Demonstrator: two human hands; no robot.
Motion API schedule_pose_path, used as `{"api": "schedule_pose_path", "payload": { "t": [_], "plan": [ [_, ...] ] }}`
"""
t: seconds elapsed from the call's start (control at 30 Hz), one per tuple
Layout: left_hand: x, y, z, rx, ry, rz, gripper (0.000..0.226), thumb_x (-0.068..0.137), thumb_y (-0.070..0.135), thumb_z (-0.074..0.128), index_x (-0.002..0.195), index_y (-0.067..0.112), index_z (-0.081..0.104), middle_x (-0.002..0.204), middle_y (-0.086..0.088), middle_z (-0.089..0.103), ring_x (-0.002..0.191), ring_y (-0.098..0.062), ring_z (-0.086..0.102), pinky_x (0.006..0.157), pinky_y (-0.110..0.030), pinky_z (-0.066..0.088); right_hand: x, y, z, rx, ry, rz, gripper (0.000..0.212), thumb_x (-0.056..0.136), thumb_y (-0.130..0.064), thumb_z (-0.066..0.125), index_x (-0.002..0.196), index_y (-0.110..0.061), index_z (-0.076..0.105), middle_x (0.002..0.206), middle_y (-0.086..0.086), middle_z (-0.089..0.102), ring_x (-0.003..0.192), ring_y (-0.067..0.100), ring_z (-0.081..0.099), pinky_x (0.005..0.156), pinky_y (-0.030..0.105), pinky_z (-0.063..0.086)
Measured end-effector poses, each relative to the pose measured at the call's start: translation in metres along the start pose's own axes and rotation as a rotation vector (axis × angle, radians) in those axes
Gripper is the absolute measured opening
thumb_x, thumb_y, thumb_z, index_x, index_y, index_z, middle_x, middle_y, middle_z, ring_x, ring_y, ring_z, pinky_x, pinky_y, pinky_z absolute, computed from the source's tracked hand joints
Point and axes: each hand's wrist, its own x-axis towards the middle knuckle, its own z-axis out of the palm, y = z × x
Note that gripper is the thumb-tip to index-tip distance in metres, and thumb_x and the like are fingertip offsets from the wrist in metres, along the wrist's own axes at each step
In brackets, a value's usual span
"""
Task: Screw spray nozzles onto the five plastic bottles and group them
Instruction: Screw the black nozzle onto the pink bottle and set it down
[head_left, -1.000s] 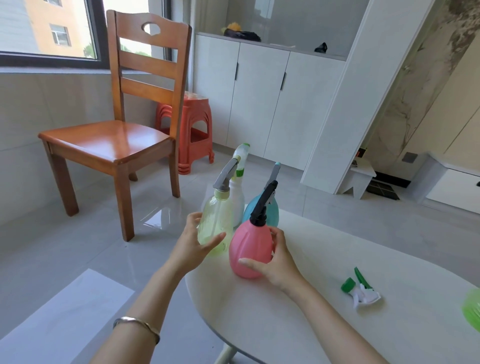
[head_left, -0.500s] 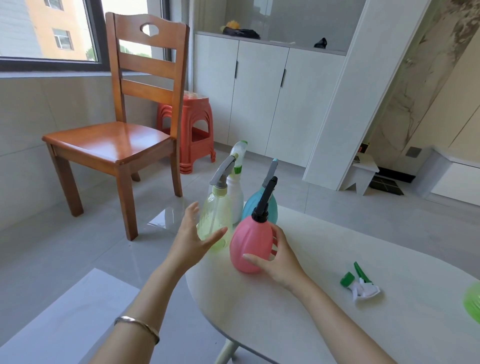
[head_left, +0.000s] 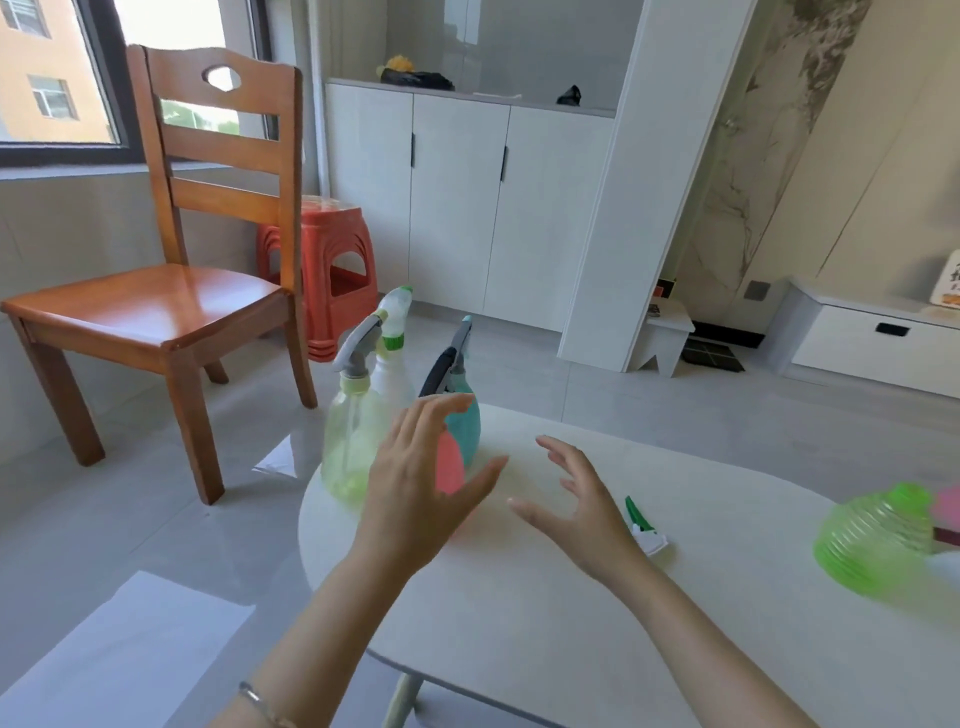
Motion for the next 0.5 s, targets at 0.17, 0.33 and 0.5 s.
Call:
{"api": "schedule_pose_path", "payload": {
  "t": [0.17, 0.33, 0.5],
  "plan": [
    [-0.01, 0.015, 0.052, 0.126, -0.374, 0.042, 0.065, 0.081, 0.062, 0.053, 0.134, 0.025, 0.048, 0.133, 0.007, 0.054, 0.123, -0.012, 0.046, 0.102, -0.025, 0.033, -0.028, 0.031, -0.058, -0.227, 0.104, -0.051, 0.063, 0.078, -0.033, 0.074, 0.133, -0.03, 0.043, 0.139, -0.021, 0.037, 0.132, -0.003, 0.032, 0.1, -0.001, 0.018],
    [-0.023, 0.023, 0.106, 0.144, -0.644, -0.06, 0.085, 0.084, 0.069, 0.043, 0.152, 0.028, 0.014, 0.16, 0.009, 0.017, 0.147, -0.013, 0.009, 0.118, -0.031, 0.013, -0.048, 0.06, -0.11, -0.477, 0.433, -0.104, 0.064, 0.074, -0.019, 0.079, 0.131, -0.011, 0.049, 0.144, 0.007, 0.042, 0.135, 0.024, 0.037, 0.112, 0.043, 0.028],
    [-0.024, 0.039, 0.147, 0.159, -0.747, -0.006, 0.086, 0.084, 0.073, 0.032, 0.153, 0.029, 0.007, 0.163, 0.008, 0.006, 0.149, -0.013, -0.003, 0.118, -0.032, -0.006, -0.049, 0.08, -0.169, -0.527, 0.775, -0.06, 0.085, 0.069, -0.021, 0.082, 0.138, -0.006, 0.036, 0.149, 0.019, 0.032, 0.14, 0.028, 0.024, 0.114, 0.05, 0.02]
  ]
}}
